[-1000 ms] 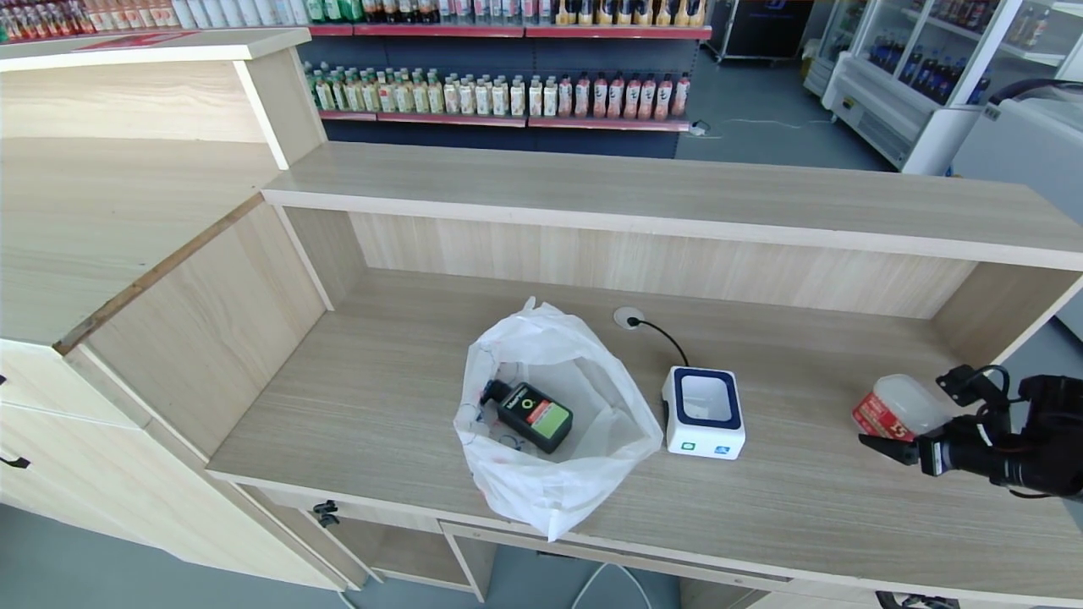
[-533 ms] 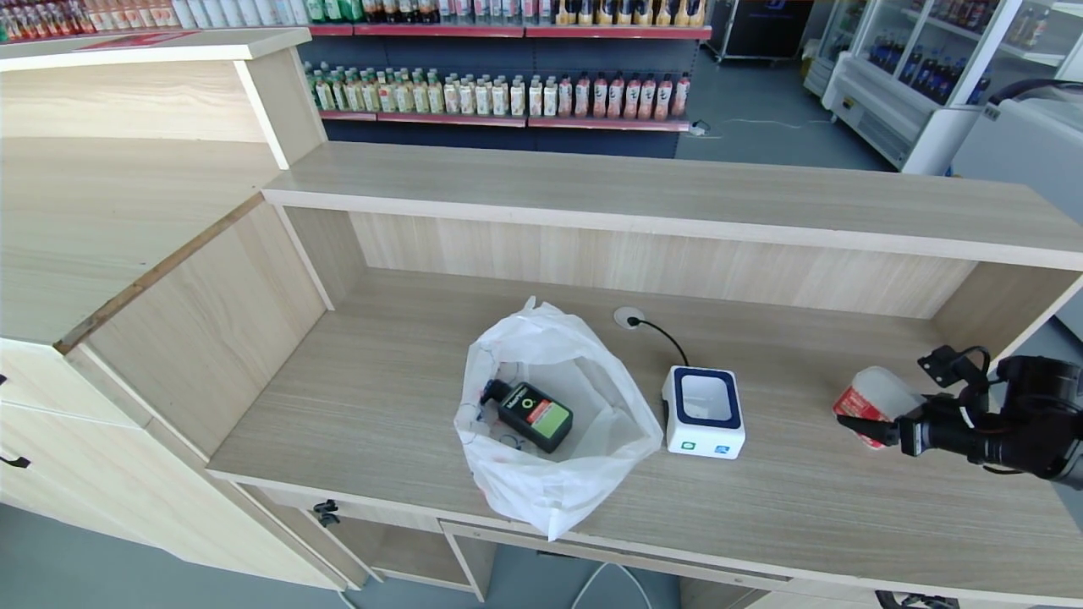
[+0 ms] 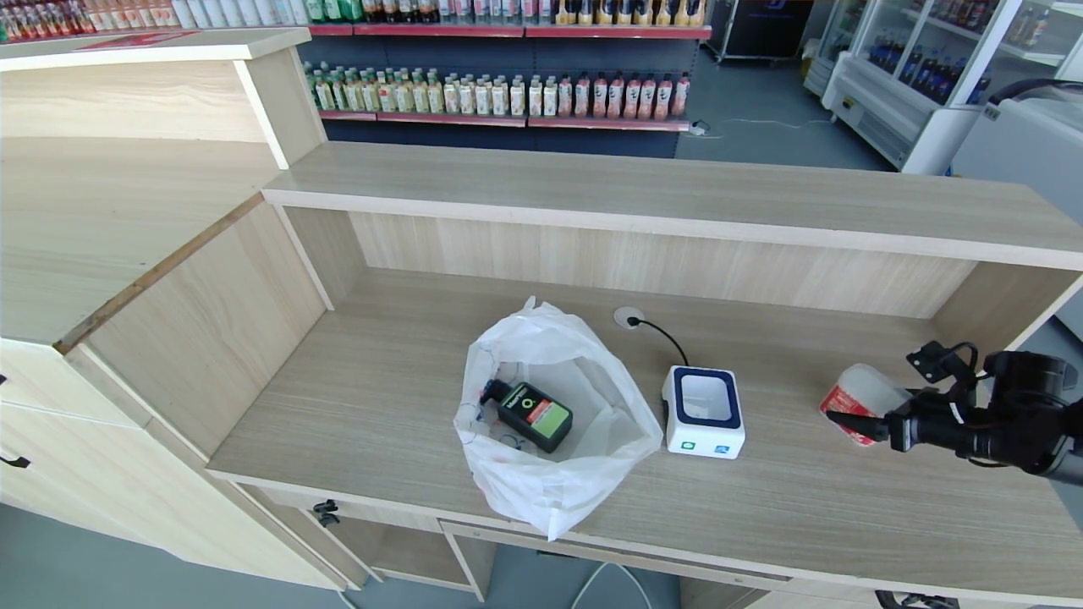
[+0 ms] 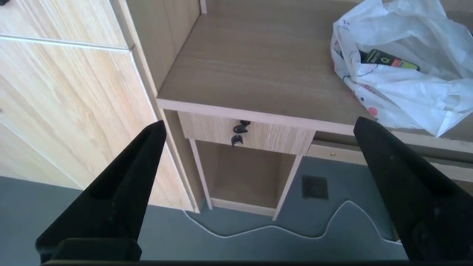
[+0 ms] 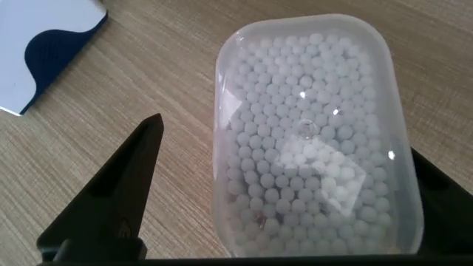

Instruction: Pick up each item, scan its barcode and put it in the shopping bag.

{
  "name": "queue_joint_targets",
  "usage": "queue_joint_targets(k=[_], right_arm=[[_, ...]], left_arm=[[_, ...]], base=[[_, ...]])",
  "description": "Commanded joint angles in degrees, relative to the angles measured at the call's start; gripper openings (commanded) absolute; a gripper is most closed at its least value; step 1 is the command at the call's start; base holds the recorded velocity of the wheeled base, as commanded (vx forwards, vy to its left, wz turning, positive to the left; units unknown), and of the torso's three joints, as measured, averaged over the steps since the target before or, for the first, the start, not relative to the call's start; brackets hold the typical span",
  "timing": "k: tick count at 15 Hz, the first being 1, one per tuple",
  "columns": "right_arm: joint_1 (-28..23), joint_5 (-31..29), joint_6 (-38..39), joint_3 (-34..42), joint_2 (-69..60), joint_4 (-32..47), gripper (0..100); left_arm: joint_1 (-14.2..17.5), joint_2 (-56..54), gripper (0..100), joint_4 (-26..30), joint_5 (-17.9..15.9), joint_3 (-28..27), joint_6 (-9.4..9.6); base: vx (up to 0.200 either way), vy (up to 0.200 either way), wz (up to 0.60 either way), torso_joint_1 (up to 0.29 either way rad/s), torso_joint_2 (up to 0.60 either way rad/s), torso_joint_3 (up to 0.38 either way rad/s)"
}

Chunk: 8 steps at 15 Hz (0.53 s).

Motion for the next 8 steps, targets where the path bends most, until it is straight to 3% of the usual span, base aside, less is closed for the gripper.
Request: queue_joint_targets(k=[1,8], right_arm=[[0.25,0.11,-0.03,-0.01,0.12,-0.01,0],[0.43,0.37,-0.12,0.08,-0.50,-0.53,0]], left_arm=[[0.02,0.00,100,0.01,0.01,0.00,0.00],[0.02,0.00,100,0.01,0.01,0.00,0.00]], base=[[0.000,0.000,0.00,0.000,0.00,0.000],[0.000,0.000,0.00,0.000,0.00,0.000]])
